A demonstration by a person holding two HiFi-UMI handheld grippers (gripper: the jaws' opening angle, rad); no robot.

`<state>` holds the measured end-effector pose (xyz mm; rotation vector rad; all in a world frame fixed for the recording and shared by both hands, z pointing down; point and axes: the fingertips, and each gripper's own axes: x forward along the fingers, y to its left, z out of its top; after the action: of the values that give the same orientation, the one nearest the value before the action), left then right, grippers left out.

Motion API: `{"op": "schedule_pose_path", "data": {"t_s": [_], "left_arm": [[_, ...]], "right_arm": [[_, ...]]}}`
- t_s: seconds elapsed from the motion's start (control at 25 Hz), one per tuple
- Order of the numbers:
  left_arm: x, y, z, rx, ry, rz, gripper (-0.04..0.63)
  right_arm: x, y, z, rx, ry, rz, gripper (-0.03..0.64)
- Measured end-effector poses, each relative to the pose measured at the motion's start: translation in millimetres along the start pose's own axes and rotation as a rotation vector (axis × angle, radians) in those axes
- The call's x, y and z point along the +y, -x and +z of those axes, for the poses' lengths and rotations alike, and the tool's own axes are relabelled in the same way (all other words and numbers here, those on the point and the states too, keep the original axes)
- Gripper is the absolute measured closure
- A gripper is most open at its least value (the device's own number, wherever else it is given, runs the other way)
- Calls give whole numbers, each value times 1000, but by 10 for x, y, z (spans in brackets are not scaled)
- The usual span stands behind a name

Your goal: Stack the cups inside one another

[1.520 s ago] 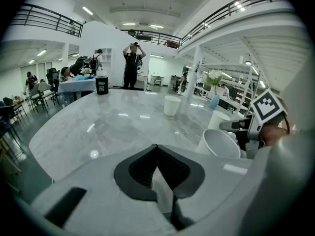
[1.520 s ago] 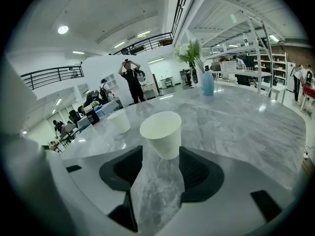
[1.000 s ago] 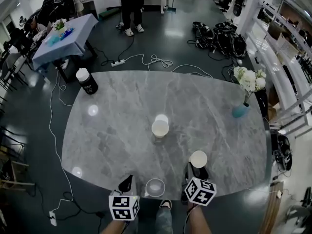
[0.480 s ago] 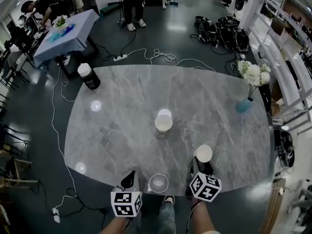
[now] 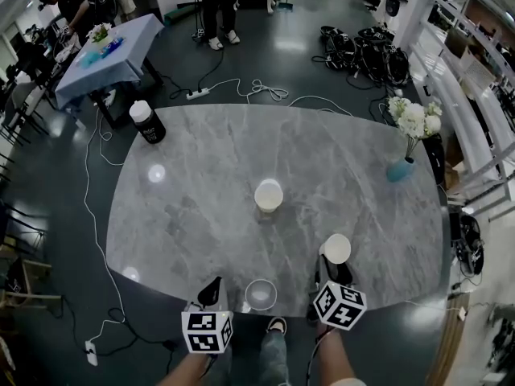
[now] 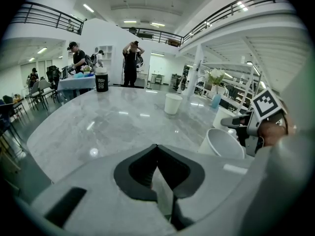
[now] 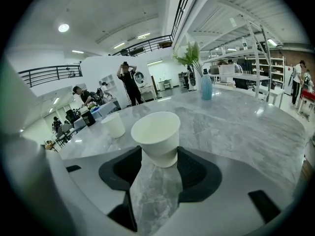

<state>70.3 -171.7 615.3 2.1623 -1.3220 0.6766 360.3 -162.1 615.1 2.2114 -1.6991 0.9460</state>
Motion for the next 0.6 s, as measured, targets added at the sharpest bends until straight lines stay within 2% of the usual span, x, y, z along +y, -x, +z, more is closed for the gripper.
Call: {"op": "schedule_pose_path", "data": {"t_s": [0.6], "left_arm": [[-93,291,81,-42,1,-21,601]], "right_arm": [[156,409,34,-10,22,18,411]]}}
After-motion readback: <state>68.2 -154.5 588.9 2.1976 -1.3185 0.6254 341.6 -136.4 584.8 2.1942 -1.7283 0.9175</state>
